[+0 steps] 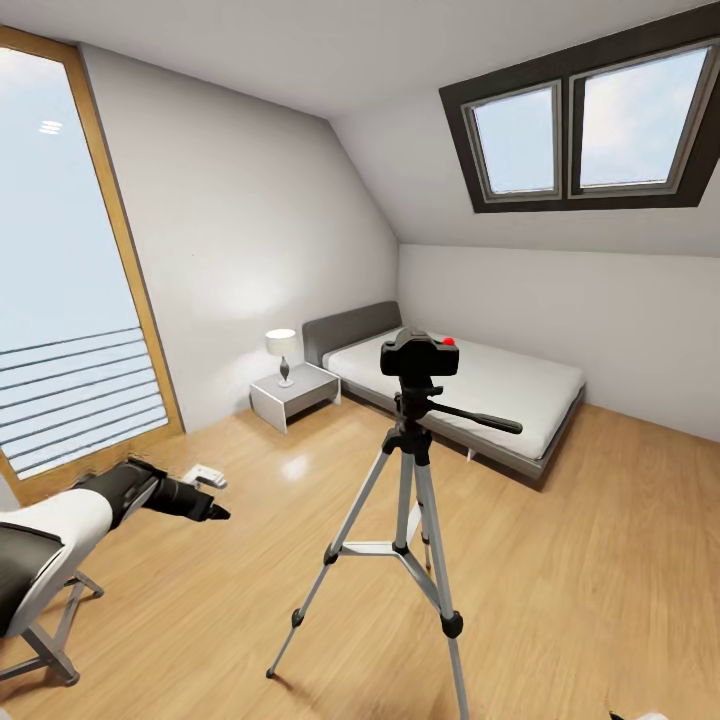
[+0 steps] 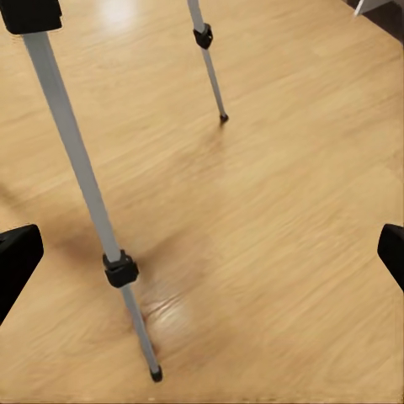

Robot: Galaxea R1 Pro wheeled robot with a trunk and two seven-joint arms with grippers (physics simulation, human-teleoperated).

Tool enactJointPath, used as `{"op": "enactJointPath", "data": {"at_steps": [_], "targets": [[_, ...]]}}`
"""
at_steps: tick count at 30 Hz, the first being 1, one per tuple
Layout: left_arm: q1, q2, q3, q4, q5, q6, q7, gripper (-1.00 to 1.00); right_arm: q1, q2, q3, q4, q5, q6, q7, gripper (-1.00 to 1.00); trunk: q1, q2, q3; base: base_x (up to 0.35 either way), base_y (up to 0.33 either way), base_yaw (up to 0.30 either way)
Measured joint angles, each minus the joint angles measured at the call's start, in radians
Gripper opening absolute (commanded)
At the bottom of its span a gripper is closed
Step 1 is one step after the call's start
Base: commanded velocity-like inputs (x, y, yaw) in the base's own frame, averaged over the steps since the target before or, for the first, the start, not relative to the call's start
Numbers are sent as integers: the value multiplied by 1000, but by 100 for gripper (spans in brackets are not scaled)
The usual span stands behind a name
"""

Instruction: Attach the digital camera to the camera tripod in the bedroom.

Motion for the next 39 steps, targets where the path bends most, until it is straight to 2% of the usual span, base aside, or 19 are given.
{"op": "enactJointPath", "data": {"at_steps": [4, 10, 16, 21, 27, 34, 36, 39], "targets": [[58, 0, 0, -1, 0, -4, 55, 100, 0, -1, -1, 23, 0, 1, -25, 100, 0, 0, 0, 0, 0, 0], [136, -2, 4, 0, 2, -18, 223, 100, 1, 0, -2, 46, 0, 2, -96, 100, 0, 0, 0, 0, 0, 0], [190, -6, 5, 0, 5, -34, 302, 100, 1, 0, -3, 53, 0, 4, -166, 100, 0, 0, 0, 0, 0, 0], [242, -10, 7, 0, 6, -41, 331, 100, 1, 2, -3, 55, 0, 6, -202, 100, 0, 0, 0, 0, 0, 0], [299, -16, 9, 0, 8, -43, 341, 100, 0, 6, -3, 57, 0, 11, -215, 100, 0, 0, 0, 0, 0, 0], [394, -35, 11, 0, 9, -46, 346, 100, 0, 9, -3, 80, 0, 29, -220, 100, 0, 0, 0, 0, 0, 0], [447, -39, 12, 0, 10, -55, 347, 100, 0, 9, -3, 112, 0, 39, -230, 100, 0, 0, 0, 0, 0, 0], [474, -41, 12, 0, 11, -64, 347, 100, 1, 10, -3, 126, 0, 41, -244, 100, 0, 0, 0, 0, 0, 0]]}}
